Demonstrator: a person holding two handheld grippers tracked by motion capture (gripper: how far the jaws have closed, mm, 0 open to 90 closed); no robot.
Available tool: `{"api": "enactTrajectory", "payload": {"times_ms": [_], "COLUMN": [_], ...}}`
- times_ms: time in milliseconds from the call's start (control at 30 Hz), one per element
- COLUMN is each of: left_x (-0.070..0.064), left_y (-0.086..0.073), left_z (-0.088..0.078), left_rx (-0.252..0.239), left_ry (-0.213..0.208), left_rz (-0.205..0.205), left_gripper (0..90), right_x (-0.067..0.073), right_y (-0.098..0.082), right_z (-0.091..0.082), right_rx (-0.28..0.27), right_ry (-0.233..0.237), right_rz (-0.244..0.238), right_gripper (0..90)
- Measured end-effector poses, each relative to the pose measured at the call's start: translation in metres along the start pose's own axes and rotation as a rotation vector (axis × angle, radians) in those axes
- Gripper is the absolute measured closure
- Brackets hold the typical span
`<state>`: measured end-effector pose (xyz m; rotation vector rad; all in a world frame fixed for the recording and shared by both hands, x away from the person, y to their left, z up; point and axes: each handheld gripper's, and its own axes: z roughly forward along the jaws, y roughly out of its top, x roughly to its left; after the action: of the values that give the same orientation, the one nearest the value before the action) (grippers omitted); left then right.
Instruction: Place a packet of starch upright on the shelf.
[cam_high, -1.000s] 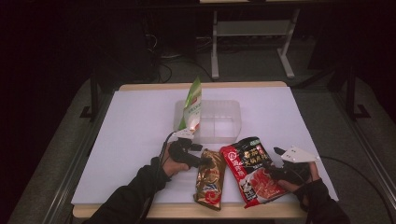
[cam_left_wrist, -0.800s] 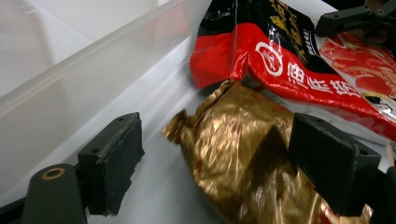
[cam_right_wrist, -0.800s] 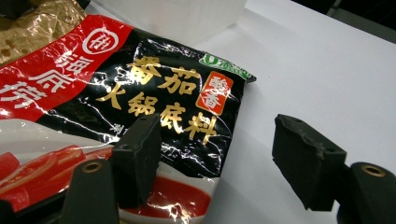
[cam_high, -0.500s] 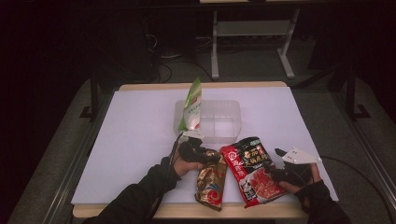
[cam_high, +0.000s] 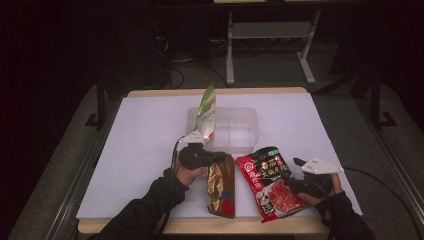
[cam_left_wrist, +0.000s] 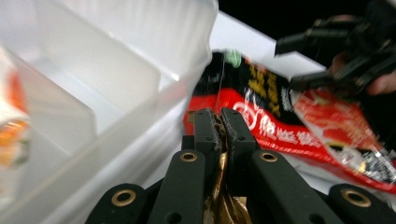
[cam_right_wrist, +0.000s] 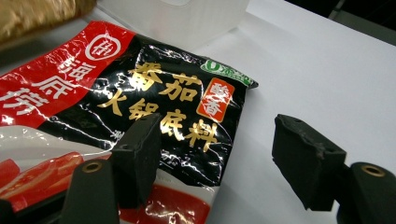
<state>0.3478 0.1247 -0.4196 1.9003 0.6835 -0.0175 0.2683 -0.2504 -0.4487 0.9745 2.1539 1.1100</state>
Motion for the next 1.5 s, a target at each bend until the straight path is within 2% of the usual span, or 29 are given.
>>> {"api": "enactTrajectory", "payload": {"times_ms": [333,700,833,933,1067,1133,1267,1333,1400,1467,1500], "left_x": [-0.014,-0.027,-0.030,-0.033,-0.034,-0.036,-0.036,-0.033,-0.029,-0.024,-0.022], "left_y": [0.015,0.033,0.039,0.045,0.058,0.067,0.085,0.093,0.101,0.107,0.110], "left_z": [-0.035,-0.062,-0.068,-0.073,-0.074,-0.071,-0.062,-0.057,-0.050,-0.044,-0.041], "left_rx": [-0.143,-0.259,-0.290,-0.318,-0.367,-0.381,-0.381,-0.383,-0.377,-0.380,-0.374], "left_ry": [0.027,0.061,0.084,0.121,0.169,0.202,0.261,0.272,0.312,0.320,0.346], "left_rz": [0.041,0.071,0.080,0.085,0.070,0.082,0.111,0.106,0.113,0.091,0.109], "left_gripper": [87.2,87.5,87.6,87.7,87.7,87.7,87.7,87.7,87.7,87.7,87.7], "right_x": [-0.003,-0.002,-0.002,-0.002,-0.001,-0.001,-0.001,-0.002,-0.002,-0.002,-0.002], "right_y": [0.004,0.006,0.005,0.005,0.005,0.005,0.004,0.004,0.003,0.002,0.002], "right_z": [0.002,0.005,0.004,0.005,0.006,0.006,0.005,0.005,0.005,0.005,0.005], "right_rx": [-0.010,-0.014,-0.013,-0.012,-0.008,-0.007,-0.006,-0.006,-0.005,-0.002,-0.002], "right_ry": [0.004,0.010,0.008,0.010,0.009,0.010,0.009,0.008,0.008,0.009,0.008], "right_rz": [0.003,0.002,-0.001,-0.001,-0.005,-0.006,-0.006,-0.002,0.000,0.003,0.003], "right_gripper": [32.1,32.1,32.1,32.0,32.0,32.0,32.0,32.0,32.0,32.0,32.0]}}
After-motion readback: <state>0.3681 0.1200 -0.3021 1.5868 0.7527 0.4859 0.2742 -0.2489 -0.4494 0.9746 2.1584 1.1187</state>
